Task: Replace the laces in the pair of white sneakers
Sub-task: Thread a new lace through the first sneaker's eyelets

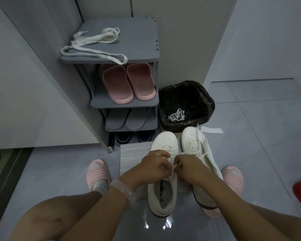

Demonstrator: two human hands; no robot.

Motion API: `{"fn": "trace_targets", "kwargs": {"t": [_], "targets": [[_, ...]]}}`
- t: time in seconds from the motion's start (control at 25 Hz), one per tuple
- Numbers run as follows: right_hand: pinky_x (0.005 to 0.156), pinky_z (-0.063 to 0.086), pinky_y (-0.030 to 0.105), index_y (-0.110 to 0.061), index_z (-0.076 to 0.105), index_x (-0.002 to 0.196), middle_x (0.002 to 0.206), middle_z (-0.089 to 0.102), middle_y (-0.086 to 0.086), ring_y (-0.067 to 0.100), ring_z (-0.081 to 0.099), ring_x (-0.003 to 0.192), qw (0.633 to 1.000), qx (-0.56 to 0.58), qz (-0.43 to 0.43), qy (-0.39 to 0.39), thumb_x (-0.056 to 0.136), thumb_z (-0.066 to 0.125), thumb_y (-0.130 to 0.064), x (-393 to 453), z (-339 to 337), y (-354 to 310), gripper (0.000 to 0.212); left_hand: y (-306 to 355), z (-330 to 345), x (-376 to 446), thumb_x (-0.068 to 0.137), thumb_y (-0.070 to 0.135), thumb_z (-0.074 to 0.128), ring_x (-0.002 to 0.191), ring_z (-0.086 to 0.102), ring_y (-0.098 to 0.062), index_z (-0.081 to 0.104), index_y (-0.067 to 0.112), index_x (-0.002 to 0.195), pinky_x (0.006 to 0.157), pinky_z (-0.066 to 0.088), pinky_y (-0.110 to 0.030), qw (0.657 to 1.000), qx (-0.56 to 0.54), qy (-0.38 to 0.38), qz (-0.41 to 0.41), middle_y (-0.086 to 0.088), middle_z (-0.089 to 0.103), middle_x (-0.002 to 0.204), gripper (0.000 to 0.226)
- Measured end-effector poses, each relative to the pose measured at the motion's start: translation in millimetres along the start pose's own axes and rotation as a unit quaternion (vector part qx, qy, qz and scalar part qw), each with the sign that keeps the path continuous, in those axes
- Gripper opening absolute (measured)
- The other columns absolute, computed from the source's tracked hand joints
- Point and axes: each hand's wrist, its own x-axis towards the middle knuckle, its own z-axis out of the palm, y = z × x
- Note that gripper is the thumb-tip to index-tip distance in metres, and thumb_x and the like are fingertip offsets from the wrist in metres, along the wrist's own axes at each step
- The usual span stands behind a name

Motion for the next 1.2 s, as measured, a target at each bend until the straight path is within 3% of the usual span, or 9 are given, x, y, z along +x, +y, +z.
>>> {"fn": "trace_targets", "kwargs": {"t": [0.08,0.16,0.28,0.36,0.48,0.6,0.8,0.96,1.2], "targets": [[0.057,0.048,0.019,-0.017,0.06,0.081,0.077,0.06,0.003,0.015,0.06,0.066,0.973,0.227,0.05,0.011,0.087,0.048,-0.007,1,-4,-5,0.016,3,0,-1,0.069,0.035,0.055,0.131,0.033,-0.016,0.075,0.017,0.091,0.111,0.024,-0.042,0.999,-0.005,-0.009,0.04,0.001,0.044,0.136,0.035],[0.063,0.052,0.025,-0.014,0.063,0.072,0.074,0.062,0.008,0.017,0.061,0.068,0.91,0.404,0.092,-0.023,0.085,0.049,-0.002,-1,-7,-10,0.023,5,-3,-3,0.078,0.019,0.056,0.134,0.029,-0.014,0.072,0.016,0.101,0.115,0.012,-0.045,0.999,0.014,-0.018,0.033,0.004,0.042,0.138,0.028],[0.07,0.053,0.027,-0.012,0.063,0.075,0.078,0.064,0.005,0.014,0.061,0.075,0.876,0.465,0.124,-0.042,0.089,0.055,-0.011,-5,-5,-12,0.017,2,-3,-3,0.085,0.006,0.05,0.135,0.028,-0.011,0.066,0.016,0.114,0.112,0.011,-0.035,0.997,0.055,-0.005,0.048,0.006,0.041,0.14,0.035],[0.065,0.051,0.026,-0.01,0.06,0.075,0.072,0.064,0.004,0.014,0.06,0.07,0.843,0.516,0.151,0.022,0.092,0.055,-0.017,-1,-1,-10,0.019,4,-2,-2,0.085,0.01,0.048,0.134,0.032,-0.012,0.066,0.015,0.116,0.106,0.02,-0.024,0.993,0.084,0.025,0.078,0.003,0.046,0.141,0.036],[0.066,0.047,0.029,-0.01,0.052,0.065,0.058,0.058,0.003,0.017,0.056,0.062,0.747,0.638,0.132,0.136,0.096,0.047,-0.021,2,-11,-9,0.033,5,-3,0,0.092,0.01,0.048,0.135,0.034,-0.009,0.061,0.017,0.122,0.096,0.019,-0.013,0.991,0.112,0.045,0.066,0.004,0.046,0.142,0.033],[0.057,0.047,0.024,-0.011,0.049,0.068,0.05,0.046,0.0,0.012,0.047,0.048,0.667,0.726,0.029,0.166,0.099,0.039,-0.023,-2,-35,-12,0.035,5,0,2,0.094,0.018,0.045,0.138,0.026,-0.005,0.06,0.022,0.123,0.107,0.011,-0.024,0.984,0.167,0.001,0.06,0.011,0.04,0.144,0.032],[0.05,0.04,0.02,-0.01,0.05,0.07,0.044,0.04,-0.005,0.008,0.041,0.043,0.663,0.723,-0.011,0.194,0.1,0.035,-0.024,-5,-51,-9,0.036,5,5,5,0.094,0.013,0.042,0.141,0.02,-0.008,0.044,0.019,0.137,0.117,-0.001,-0.036,0.977,0.209,-0.016,0.031,0.008,0.032,0.148,0.043],[0.056,0.045,0.021,-0.01,0.054,0.072,0.046,0.046,-0.003,0.008,0.047,0.044,0.707,0.681,0.069,0.178,0.099,0.038,-0.018,-2,-37,-7,0.032,2,5,9,0.088,-0.002,0.047,0.131,0.038,-0.019,0.05,0.005,0.13,0.107,0.021,-0.021,0.981,0.18,0.053,0.049,-0.006,0.042,0.14,0.043],[0.054,0.044,0.024,-0.012,0.056,0.084,0.053,0.048,0.0,0.011,0.048,0.047,0.736,0.644,0.108,0.178,0.1,0.038,-0.022,2,-33,-7,0.026,-13,-10,5,0.091,0.005,0.044,0.106,0.054,-0.023,0.059,0.005,0.105,0.087,0.042,-0.029,0.949,0.231,0.177,-0.123,-0.008,0.055,0.115,0.021]]}}
